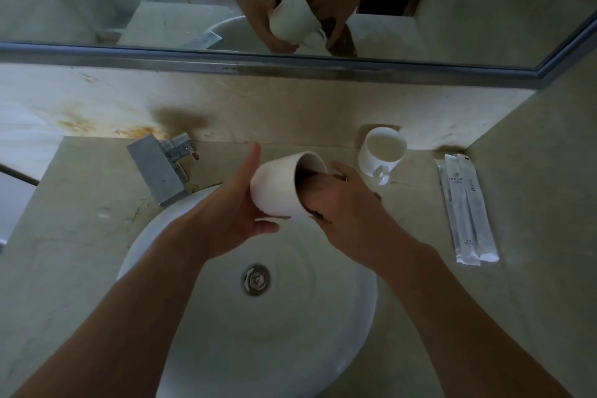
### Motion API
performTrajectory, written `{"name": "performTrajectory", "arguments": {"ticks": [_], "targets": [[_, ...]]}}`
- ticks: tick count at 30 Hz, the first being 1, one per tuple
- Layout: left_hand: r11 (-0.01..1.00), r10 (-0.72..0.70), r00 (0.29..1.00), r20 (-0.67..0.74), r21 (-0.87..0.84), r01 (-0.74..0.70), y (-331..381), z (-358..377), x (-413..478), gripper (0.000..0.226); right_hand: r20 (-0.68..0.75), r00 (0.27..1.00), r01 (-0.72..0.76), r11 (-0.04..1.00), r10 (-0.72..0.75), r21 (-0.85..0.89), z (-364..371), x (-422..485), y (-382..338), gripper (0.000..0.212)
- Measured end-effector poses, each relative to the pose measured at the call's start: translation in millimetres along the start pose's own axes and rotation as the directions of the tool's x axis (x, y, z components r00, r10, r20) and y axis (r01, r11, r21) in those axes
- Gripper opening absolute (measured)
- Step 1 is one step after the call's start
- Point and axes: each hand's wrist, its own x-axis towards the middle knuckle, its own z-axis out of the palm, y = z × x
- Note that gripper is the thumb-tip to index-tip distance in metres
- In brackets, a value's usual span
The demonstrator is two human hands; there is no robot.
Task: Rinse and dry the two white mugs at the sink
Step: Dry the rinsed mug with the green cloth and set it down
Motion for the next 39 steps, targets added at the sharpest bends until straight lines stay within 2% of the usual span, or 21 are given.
{"name": "performTrajectory", "arguments": {"ticks": [1, 3, 6, 8, 10, 12, 14, 17, 19, 20, 22, 24, 27, 29, 30, 32, 33, 34, 35, 37, 39], "targets": [[1.000, -0.001, 1.000, -0.017, -0.008, 0.001, 0.1, 0.9, 1.5, 0.085, -0.026, 0.999, 0.040, 0.997, -0.042, -0.071, 2.3, 0.5, -0.6, 0.046], [0.995, 0.077, 0.992, -0.103, -0.050, -0.082, -4.2, 7.5, 5.6, 0.073, -0.064, 0.997, 0.043, 0.995, -0.048, -0.089, 5.4, 1.8, -5.6, 0.053], [0.975, 0.185, 0.966, -0.180, -0.087, -0.203, -13.9, 11.7, 13.3, 0.067, -0.009, 0.997, -0.078, 0.995, 0.078, -0.063, 11.3, 6.7, -17.7, 0.061], [0.962, 0.234, 0.942, -0.241, -0.080, -0.260, -16.5, 12.7, 13.8, 0.076, 0.107, 0.974, -0.213, 0.969, 0.201, 0.124, 12.1, 9.4, -25.1, 0.064], [0.946, 0.301, 0.911, -0.282, -0.034, -0.323, -20.0, 16.9, 12.2, 0.075, 0.230, 0.921, -0.382, 0.848, 0.316, 0.366, 6.5, 11.2, -30.2, 0.056], [0.923, 0.374, 0.887, -0.271, 0.015, -0.385, -26.9, 19.0, 10.0, 0.065, 0.300, 0.880, -0.474, 0.732, 0.368, 0.490, 1.0, 11.8, -30.2, 0.045], [0.917, 0.392, 0.900, -0.192, 0.002, -0.399, -27.3, 15.5, 6.5, 0.059, 0.286, 0.884, -0.468, 0.731, 0.371, 0.496, -0.5, 9.0, -27.0, 0.035], [0.985, 0.139, 0.989, -0.044, -0.096, -0.143, -10.3, 2.8, -0.3, 0.062, 0.206, 0.934, -0.351, 0.850, 0.291, 0.392, 2.2, 2.9, -21.1, 0.028], [0.997, -0.004, 0.999, -0.040, -0.078, 0.001, 1.2, -0.7, -4.3, 0.066, 0.172, 0.968, -0.225, 0.929, 0.180, 0.295, 6.8, 1.5, -17.0, 0.034], [0.998, -0.008, 0.997, -0.073, -0.056, 0.004, 3.8, 0.0, -3.6, 0.062, 0.158, 0.976, -0.185, 0.951, 0.148, 0.249, 8.3, 2.8, -17.7, 0.037], [0.993, 0.104, 0.983, -0.149, -0.035, -0.111, 6.0, 6.3, -1.4, 0.043, 0.153, 0.971, -0.219, 0.943, 0.185, 0.251, 8.9, 6.8, -23.1, 0.041], [0.975, 0.216, 0.949, -0.231, -0.002, -0.222, 4.7, 13.2, 1.2, 0.029, 0.185, 0.941, -0.334, 0.872, 0.284, 0.359, 9.2, 8.7, -27.1, 0.044], [0.887, 0.440, 0.860, -0.257, 0.273, -0.372, -4.5, 13.3, 5.4, 0.027, 0.286, 0.886, -0.464, 0.722, 0.366, 0.513, 6.5, 8.2, -30.0, 0.043], [0.807, 0.529, 0.821, -0.215, 0.427, -0.408, -11.7, 10.2, 2.8, 0.030, 0.289, 0.881, -0.472, 0.699, 0.374, 0.538, 4.7, 4.2, -28.5, 0.038], [0.823, 0.502, 0.841, -0.202, 0.410, -0.393, -13.5, 8.0, 0.8, 0.032, 0.275, 0.891, -0.454, 0.721, 0.362, 0.524, 4.0, 2.6, -27.6, 0.037], [0.954, 0.286, 0.944, -0.166, 0.138, -0.265, -9.0, 8.2, -7.1, 0.033, 0.237, 0.924, -0.379, 0.804, 0.300, 0.458, 4.4, 0.7, -25.0, 0.038], [0.984, 0.180, 0.974, -0.135, 0.007, -0.180, -5.4, 9.4, -10.8, 0.036, 0.212, 0.942, -0.328, 0.848, 0.260, 0.416, 6.3, 0.6, -23.9, 0.039], [0.991, 0.116, 0.985, -0.126, -0.044, -0.123, -2.6, 9.8, -12.9, 0.042, 0.194, 0.954, -0.289, 0.879, 0.229, 0.379, 9.2, 1.2, -24.2, 0.040], [0.994, 0.101, 0.987, -0.127, -0.024, -0.105, -0.7, 9.6, -13.0, 0.046, 0.182, 0.958, -0.275, 0.884, 0.221, 0.378, 10.6, 2.0, -26.2, 0.039], [0.986, 0.167, 0.974, -0.151, 0.054, -0.160, -0.8, 9.7, -11.6, 0.047, 0.189, 0.941, -0.336, 0.830, 0.279, 0.445, 14.4, 2.1, -28.6, 0.037], [0.943, 0.306, 0.932, -0.194, 0.198, -0.268, -3.9, 9.5, -9.6, 0.047, 0.278, 0.891, -0.455, 0.699, 0.360, 0.552, 14.2, -0.1, -28.9, 0.038]]}}
